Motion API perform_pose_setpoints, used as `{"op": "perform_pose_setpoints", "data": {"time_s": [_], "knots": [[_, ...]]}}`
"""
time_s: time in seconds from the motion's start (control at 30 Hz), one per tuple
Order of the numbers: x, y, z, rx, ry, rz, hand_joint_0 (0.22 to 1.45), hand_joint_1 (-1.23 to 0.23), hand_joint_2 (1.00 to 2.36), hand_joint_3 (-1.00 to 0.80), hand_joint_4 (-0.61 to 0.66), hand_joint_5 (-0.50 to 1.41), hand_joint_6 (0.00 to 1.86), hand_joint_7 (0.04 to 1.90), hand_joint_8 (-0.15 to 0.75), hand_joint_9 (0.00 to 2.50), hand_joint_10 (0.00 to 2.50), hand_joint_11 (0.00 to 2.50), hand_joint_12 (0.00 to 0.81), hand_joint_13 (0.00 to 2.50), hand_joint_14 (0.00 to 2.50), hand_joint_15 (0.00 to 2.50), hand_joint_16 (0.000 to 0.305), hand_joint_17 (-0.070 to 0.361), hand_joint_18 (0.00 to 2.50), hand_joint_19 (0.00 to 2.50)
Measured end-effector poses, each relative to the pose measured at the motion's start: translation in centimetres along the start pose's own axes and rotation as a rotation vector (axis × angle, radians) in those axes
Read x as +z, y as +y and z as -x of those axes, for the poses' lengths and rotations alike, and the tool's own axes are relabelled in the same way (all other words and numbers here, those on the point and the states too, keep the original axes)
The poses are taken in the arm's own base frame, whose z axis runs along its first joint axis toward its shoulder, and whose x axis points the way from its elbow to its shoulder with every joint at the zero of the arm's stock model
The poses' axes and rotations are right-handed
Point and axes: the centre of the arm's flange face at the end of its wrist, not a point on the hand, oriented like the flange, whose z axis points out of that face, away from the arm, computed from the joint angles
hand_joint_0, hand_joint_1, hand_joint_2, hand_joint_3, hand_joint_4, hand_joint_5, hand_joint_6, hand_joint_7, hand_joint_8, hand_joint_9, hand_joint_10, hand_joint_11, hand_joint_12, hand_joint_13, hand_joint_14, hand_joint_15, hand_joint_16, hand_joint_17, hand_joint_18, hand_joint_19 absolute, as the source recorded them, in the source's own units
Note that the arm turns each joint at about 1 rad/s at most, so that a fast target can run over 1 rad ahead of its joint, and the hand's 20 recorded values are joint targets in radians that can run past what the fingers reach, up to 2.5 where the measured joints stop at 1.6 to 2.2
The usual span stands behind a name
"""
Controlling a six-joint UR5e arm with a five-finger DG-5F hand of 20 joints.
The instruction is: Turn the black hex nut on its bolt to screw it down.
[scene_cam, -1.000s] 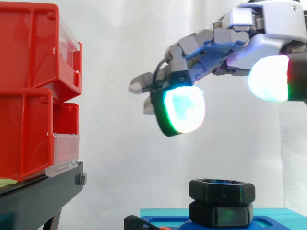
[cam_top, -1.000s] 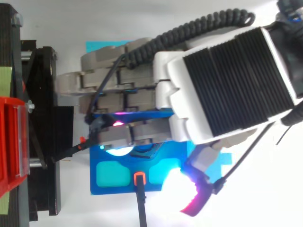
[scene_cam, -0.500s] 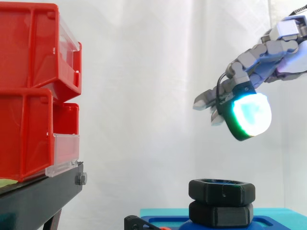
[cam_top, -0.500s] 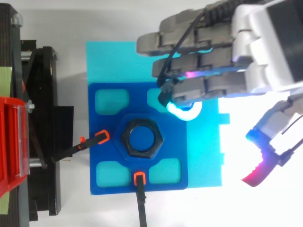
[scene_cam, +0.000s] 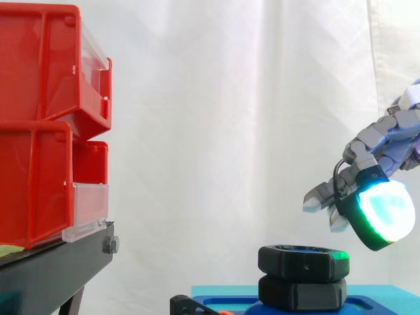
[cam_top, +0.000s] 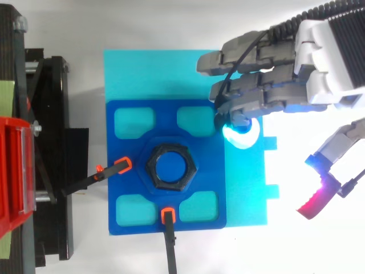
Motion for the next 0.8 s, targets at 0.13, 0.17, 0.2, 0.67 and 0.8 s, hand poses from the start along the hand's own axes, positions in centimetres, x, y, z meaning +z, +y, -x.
{"op": "perform_pose_setpoints", "data": {"time_s": [0.13,0.17,0.2,0.67,0.8], "knots": [[0.1,0.1,-0.1,0.093,-0.008,-0.018,0.46,-0.41,1.00,-0.50,0.32,-0.13,0.50,1.11,0.322,0.62,0.00,0.16,0.387,0.28,0.00,0.00,0.057,0.128,0.34,0.18],[0.2,0.1,0.0,0.123,-0.010,-0.021,0.46,-0.40,1.00,-0.50,0.32,-0.13,0.50,1.11,0.322,0.62,0.00,0.16,0.387,0.28,0.00,0.00,0.057,0.128,0.34,0.19],[0.2,0.1,0.0,0.143,-0.012,-0.022,0.46,-0.40,1.00,-0.50,0.32,-0.13,0.50,1.10,0.324,0.62,0.00,0.16,0.387,0.28,0.00,0.00,0.057,0.128,0.34,0.19],[0.2,0.9,1.8,0.415,-0.025,-0.017,0.48,-0.39,1.00,-0.50,0.31,-0.13,0.50,1.10,0.320,0.62,0.00,0.16,0.380,0.28,0.00,0.00,0.055,0.124,0.34,0.19],[-0.9,1.8,4.0,0.431,-0.045,-0.006,0.49,-0.38,1.00,-0.50,0.31,-0.14,0.50,1.10,0.318,0.62,0.00,0.15,0.376,0.29,0.00,0.00,0.055,0.123,0.34,0.19]]}}
